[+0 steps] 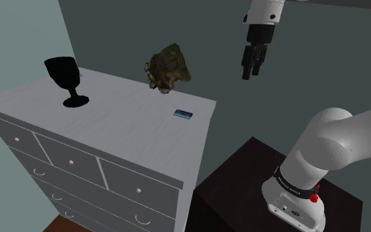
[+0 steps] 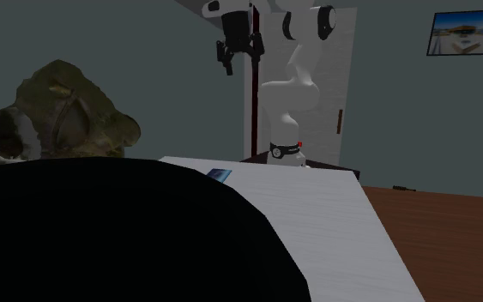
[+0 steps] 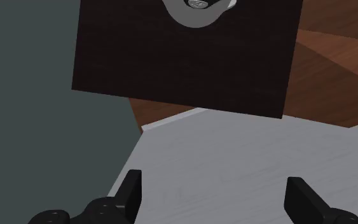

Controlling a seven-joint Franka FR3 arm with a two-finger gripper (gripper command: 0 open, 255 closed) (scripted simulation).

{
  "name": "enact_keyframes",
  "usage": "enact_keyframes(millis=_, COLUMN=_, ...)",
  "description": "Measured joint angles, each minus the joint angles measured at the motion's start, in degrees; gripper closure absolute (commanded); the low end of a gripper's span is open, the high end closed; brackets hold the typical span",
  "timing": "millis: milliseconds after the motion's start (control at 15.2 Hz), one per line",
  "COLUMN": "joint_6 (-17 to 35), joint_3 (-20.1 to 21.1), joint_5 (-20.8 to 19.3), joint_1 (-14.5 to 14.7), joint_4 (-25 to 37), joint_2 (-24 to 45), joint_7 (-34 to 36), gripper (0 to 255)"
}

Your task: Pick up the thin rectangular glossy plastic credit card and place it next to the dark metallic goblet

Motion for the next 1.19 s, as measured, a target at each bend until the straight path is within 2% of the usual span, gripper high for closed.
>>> enact_keyframes(millis=132, joint_6=1.50, joint_3=-0.09, joint_5=0.02, joint_1=0.11, joint_4=-1.25, joint_2=-0.41, joint_7=-0.40, gripper=0)
enact_keyframes(millis=396, joint_6=12.85, joint_3=-0.21, joint_5=0.83, joint_1=1.32, joint_4=-8.48, joint_2=-1.93, joint_7=-2.74, gripper=0)
enact_keyframes(millis=726, joint_6=31.03, joint_3=-0.59, joint_5=2.38, joint_1=3.57, joint_4=-16.93, joint_2=-0.24, joint_7=-6.55, gripper=0)
enact_keyframes(millis=1188, joint_6=58.48, joint_3=-2.37, joint_5=6.75, joint_1=9.16, joint_4=-23.26, joint_2=9.36, joint_7=-13.76, gripper=0)
